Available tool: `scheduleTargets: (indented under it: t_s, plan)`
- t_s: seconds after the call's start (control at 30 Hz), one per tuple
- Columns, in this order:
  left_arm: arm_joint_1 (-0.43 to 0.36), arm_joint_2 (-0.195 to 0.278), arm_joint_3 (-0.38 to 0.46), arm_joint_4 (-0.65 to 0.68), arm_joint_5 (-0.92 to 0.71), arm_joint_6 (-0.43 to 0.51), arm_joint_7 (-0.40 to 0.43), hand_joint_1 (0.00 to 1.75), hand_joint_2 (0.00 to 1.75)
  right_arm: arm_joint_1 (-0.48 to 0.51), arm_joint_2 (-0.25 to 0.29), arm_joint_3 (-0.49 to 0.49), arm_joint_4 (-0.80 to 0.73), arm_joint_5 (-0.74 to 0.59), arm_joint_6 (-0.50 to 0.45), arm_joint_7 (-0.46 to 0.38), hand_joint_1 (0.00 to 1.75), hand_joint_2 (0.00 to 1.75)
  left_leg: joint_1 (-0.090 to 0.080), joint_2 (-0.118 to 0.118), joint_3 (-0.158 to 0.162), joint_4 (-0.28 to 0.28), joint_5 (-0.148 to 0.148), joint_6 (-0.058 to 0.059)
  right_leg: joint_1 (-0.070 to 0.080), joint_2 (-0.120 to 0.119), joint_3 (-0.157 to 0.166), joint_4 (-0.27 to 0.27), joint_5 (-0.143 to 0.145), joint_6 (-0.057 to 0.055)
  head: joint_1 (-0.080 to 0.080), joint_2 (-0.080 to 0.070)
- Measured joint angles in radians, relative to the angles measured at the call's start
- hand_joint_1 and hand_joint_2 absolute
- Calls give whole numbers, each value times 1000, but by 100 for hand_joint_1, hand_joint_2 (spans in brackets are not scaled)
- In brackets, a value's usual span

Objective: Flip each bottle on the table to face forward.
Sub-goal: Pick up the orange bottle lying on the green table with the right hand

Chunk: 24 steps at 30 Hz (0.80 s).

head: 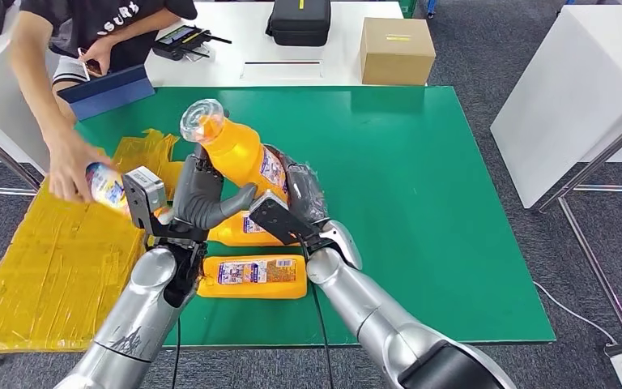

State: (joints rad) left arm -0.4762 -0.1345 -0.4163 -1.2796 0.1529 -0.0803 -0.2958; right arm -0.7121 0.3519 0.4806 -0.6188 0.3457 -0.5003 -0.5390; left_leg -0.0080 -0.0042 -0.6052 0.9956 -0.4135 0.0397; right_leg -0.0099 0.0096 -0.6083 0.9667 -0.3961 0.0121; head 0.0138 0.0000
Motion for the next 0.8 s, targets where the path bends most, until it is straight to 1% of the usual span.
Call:
scheduleTargets:
  t_s: [0.2, 0.4, 0.57, 0.67, 0.8]
  plan:
    - [-16, -3, -10, 19, 16, 1, 3, 0, 175, -14, 6, 55, -3, 27, -74, 13, 175, 175, 0, 0, 0, 0, 0, 0, 0, 0, 0, 0, 0, 0, 0, 0]
    - [-31, -7, -14, 35, 36, 3, 3, 0, 175, -24, 7, 124, -5, 75, -171, 56, 175, 175, 0, 0, 0, 0, 0, 0, 0, 0, 0, 0, 0, 0, 0, 0]
    - [-33, -7, -15, 40, 43, 5, 4, 0, 175, -25, 7, 155, -6, 106, -192, 74, 175, 175, 0, 0, 0, 0, 0, 0, 0, 0, 0, 0, 0, 0, 0, 0]
    - [-32, -7, -15, 45, 55, 6, 6, 0, 175, -27, 6, 176, -8, 149, -200, 109, 175, 175, 0, 0, 0, 0, 0, 0, 0, 0, 0, 0, 0, 0, 0, 0]
    - [-27, -7, -9, 49, 68, 7, 6, 0, 175, -31, 6, 229, -8, 132, -201, 156, 175, 175, 0, 0, 0, 0, 0, 0, 0, 0, 0, 0, 0, 0, 0, 0]
